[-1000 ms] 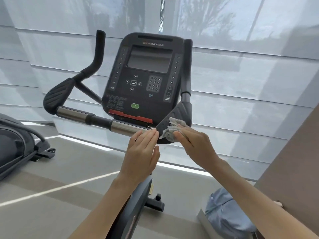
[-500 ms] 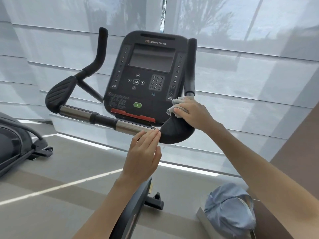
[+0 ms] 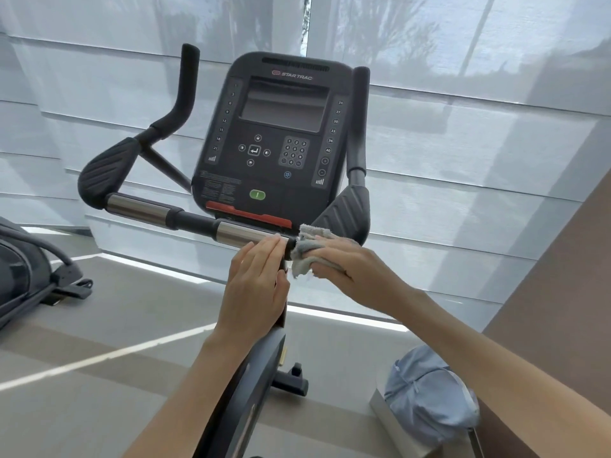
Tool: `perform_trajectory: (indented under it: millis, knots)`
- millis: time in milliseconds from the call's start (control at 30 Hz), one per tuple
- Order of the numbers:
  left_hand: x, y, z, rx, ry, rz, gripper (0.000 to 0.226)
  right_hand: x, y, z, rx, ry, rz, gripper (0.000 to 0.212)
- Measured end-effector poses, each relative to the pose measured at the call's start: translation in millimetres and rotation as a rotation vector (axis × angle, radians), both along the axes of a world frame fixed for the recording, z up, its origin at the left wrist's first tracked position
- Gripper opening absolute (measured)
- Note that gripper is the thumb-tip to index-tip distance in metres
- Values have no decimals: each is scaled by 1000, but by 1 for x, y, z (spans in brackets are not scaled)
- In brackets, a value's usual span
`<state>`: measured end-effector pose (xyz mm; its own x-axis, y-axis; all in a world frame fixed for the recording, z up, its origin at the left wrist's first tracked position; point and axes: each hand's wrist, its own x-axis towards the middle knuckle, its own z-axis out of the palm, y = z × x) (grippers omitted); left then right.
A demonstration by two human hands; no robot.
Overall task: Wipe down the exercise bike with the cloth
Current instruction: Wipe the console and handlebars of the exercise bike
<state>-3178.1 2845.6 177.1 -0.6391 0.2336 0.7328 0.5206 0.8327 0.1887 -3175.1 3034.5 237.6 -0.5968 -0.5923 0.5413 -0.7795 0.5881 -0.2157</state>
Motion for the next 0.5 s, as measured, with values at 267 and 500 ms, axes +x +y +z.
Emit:
perform_trajectory:
  millis: [267,500]
  knots:
    - [-4,17,2,-53,6,10,43,-69,45,66,-379,-182,-341,21]
    - [-5,23,-4,-54,7,62,42,-102,43,37,-58,-96,-345,25]
